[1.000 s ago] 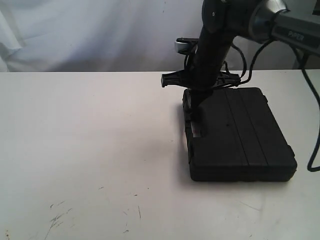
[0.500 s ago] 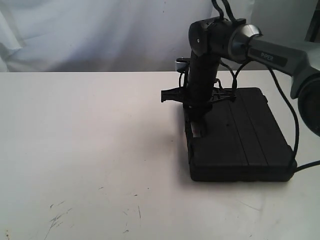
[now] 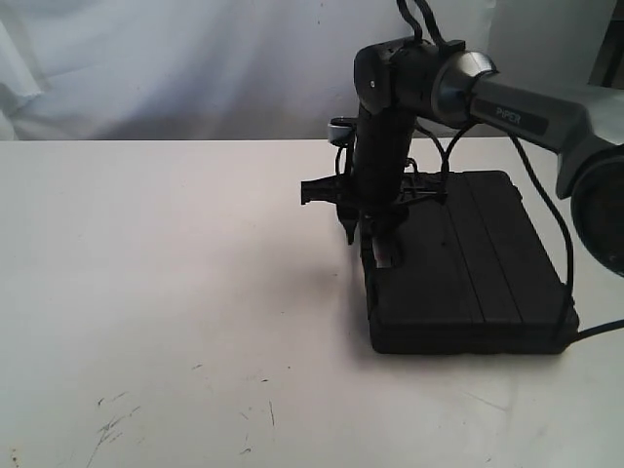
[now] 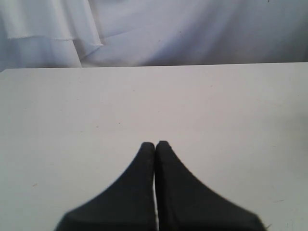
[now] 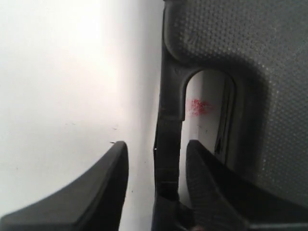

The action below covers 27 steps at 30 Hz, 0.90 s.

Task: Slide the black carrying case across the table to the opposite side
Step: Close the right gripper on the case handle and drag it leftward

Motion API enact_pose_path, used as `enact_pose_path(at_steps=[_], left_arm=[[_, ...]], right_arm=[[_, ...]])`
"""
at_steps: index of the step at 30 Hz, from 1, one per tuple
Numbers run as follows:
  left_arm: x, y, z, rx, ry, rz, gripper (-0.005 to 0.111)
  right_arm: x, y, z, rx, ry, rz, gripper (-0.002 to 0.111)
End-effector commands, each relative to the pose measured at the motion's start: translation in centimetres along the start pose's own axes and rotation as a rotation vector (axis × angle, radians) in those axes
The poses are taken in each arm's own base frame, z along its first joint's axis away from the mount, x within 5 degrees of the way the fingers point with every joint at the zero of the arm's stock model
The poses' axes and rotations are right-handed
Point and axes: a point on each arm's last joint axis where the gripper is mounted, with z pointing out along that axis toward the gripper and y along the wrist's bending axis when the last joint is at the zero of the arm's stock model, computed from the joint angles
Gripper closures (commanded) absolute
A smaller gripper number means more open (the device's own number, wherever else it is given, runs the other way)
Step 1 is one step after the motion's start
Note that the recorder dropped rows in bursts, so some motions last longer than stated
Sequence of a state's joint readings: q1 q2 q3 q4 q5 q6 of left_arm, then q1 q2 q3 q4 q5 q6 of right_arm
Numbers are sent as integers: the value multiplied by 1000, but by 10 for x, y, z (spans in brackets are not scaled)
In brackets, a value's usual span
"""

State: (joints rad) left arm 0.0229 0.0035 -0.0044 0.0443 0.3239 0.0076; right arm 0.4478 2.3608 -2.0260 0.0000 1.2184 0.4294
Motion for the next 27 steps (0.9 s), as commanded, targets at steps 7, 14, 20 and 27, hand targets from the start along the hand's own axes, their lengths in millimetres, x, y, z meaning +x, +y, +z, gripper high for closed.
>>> enact_pose_path(at_steps=[7, 14, 20, 27], left_arm=[[1, 0, 0, 1, -5, -4, 107], [1, 0, 0, 1, -5, -5, 107], [1, 0, 0, 1, -5, -5, 107], [1, 0, 0, 1, -5, -5, 107]], right_arm=[[0, -1, 28, 34, 47, 20, 71], [1, 2, 29, 27, 42, 31, 94], [11, 33, 29, -19, 1, -43, 108], [20, 69, 27, -193, -18, 6, 108]])
